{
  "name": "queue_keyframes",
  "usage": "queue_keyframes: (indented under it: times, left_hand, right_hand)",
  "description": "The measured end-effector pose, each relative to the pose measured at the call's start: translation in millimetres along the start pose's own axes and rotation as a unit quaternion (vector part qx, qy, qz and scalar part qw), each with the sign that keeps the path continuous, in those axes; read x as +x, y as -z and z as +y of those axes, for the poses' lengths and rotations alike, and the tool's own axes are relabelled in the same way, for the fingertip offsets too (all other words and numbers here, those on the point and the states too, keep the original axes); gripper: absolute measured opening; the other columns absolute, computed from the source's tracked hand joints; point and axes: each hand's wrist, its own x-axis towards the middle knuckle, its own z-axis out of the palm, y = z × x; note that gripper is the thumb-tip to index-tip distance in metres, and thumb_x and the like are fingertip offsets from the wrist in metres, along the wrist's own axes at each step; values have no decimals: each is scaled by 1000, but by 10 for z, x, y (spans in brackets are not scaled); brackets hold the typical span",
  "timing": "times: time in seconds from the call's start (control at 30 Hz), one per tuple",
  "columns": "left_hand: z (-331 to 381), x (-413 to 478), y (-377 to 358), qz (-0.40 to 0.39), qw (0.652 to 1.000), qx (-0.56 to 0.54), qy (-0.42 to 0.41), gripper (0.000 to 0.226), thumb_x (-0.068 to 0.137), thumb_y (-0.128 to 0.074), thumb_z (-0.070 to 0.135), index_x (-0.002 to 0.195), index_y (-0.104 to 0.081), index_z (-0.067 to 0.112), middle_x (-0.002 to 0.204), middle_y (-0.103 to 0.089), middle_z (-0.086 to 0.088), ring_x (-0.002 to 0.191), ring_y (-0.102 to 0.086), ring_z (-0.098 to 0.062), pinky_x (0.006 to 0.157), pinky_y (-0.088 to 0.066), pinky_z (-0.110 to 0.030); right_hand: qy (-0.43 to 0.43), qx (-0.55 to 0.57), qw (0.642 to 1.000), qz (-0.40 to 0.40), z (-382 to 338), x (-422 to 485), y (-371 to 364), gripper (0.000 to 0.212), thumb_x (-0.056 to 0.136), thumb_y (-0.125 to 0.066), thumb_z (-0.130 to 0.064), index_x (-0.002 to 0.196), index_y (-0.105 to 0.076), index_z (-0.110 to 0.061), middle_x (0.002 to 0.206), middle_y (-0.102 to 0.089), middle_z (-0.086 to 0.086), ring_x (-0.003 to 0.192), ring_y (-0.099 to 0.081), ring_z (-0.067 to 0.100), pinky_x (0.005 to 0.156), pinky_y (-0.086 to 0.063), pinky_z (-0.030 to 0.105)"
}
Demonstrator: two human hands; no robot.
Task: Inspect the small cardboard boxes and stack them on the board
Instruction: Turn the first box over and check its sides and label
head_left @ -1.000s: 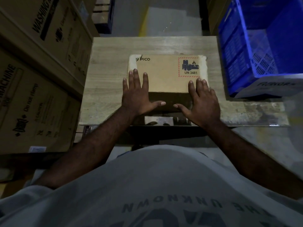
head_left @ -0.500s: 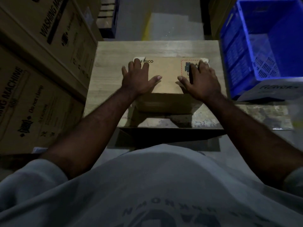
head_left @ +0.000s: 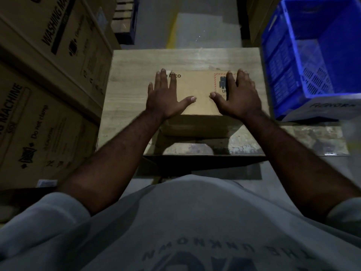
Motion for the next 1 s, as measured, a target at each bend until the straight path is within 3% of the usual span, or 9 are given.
queue_keyframes:
  times: [0.2, 0.4, 0.47, 0.6, 0.73, 0.8, 0.9, 1.0]
  left_hand:
    - [-8, 28, -24, 20, 1000, -9, -4, 116, 80, -27, 93, 163, -8, 14, 171, 2, -17, 158, 2, -34, 124, -18, -56]
    - [-18, -45, -75, 30, 999, -35, 0, 113, 82, -31, 91, 164, -10, 16, 171, 3, -15, 158, 4, -31, 124, -14, -53]
    - [-32, -59, -77, 56, 996, -71, -5, 104, 87, -39, 84, 161, -21, 15, 170, -5, -17, 157, -4, -33, 124, -19, -53]
    - [-125, -249, -157, 199, 968, -149, -36, 86, 89, -54, 71, 149, -43, 10, 161, -30, -20, 145, -37, -35, 112, -42, -56]
    - [-209, -554, -395, 185, 950, -251, -4, 95, 89, -56, 73, 156, -27, 13, 165, -18, -14, 145, -37, -33, 111, -44, -56]
    - [-222, -699, -497, 146, 945, -291, 10, 98, 90, -58, 69, 159, -19, 13, 166, -13, -13, 148, -31, -32, 113, -43, -54]
    - [-208, -904, -596, 99, 928, -358, 25, 106, 91, -68, 55, 163, -1, 18, 170, -5, -10, 153, -21, -26, 115, -34, -40]
    - [-214, -983, -641, 82, 898, -425, 77, 116, 89, -74, 48, 161, 16, 28, 172, -3, -8, 155, -16, -25, 114, -27, -35]
  right_hand:
    - [-1, 14, 1000, 14, 31, 13, -17, 97, 93, -42, -78, 163, -24, -13, 169, -18, 24, 156, -17, 42, 126, -21, 53]
    - [8, 47, 998, 32, 38, -59, -59, 81, 95, -49, -70, 156, -36, -17, 167, -25, 22, 156, -20, 41, 123, -23, 57]
    - [20, 82, 994, 75, 37, -104, -37, 67, 99, -50, -58, 151, -44, -15, 164, -33, 21, 154, -27, 40, 123, -27, 57]
    - [37, 121, 975, 184, 66, -298, -87, 53, 105, -52, -41, 149, -52, -12, 162, -41, 16, 153, -34, 32, 123, -30, 52]
    - [25, 195, 951, 238, 188, -553, -284, 48, 106, -54, -32, 149, -52, -12, 161, -43, 15, 147, -43, 28, 116, -42, 47]
    - [5, 241, 946, 218, 268, -664, -407, 50, 107, -52, -34, 151, -49, -12, 165, -36, 14, 147, -41, 21, 113, -44, 39]
    - [-10, 311, 936, 165, 362, -804, -579, 58, 108, -47, -43, 158, -37, -16, 171, -24, 9, 151, -37, 21, 115, -45, 39]
    - [-50, 330, 930, 154, 418, -918, -683, 62, 107, -45, -42, 163, -28, -21, 166, -36, 8, 147, -42, 20, 115, -45, 43]
